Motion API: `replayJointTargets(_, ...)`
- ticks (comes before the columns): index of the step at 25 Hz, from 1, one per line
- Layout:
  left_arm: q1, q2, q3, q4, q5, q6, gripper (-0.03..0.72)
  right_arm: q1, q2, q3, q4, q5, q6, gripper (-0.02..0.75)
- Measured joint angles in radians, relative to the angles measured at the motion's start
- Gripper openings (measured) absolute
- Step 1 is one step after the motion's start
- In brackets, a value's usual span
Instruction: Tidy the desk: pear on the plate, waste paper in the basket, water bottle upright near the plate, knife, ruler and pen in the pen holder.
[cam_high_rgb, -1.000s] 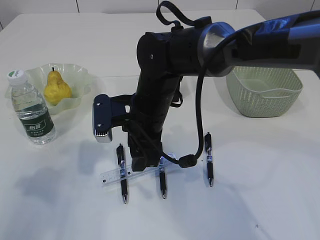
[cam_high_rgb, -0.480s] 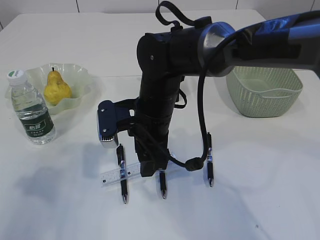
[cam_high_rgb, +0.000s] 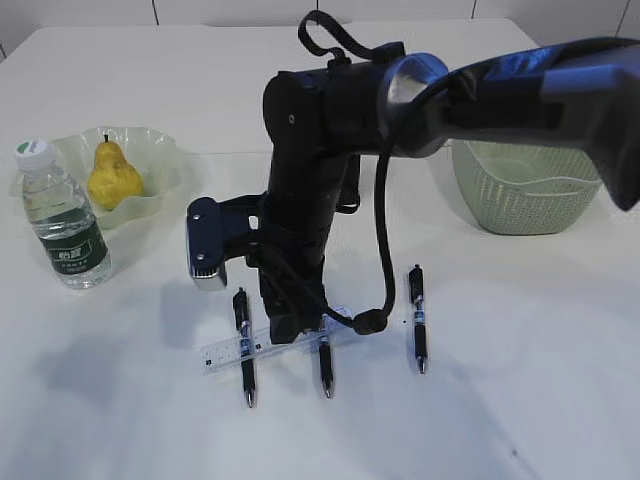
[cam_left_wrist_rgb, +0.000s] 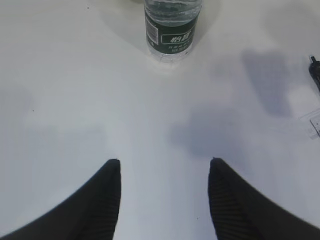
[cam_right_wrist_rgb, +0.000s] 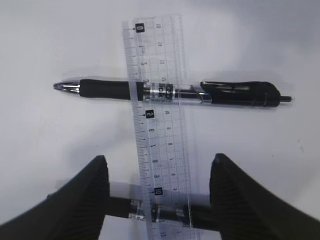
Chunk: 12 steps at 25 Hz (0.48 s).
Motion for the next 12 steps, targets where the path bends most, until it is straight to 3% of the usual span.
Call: replayJointTargets(12,0.000,0.000,0.000,0.000,0.000,0.000,0.386,0.000,0.064,-0.046,0.000,0.019,-0.001,0.501)
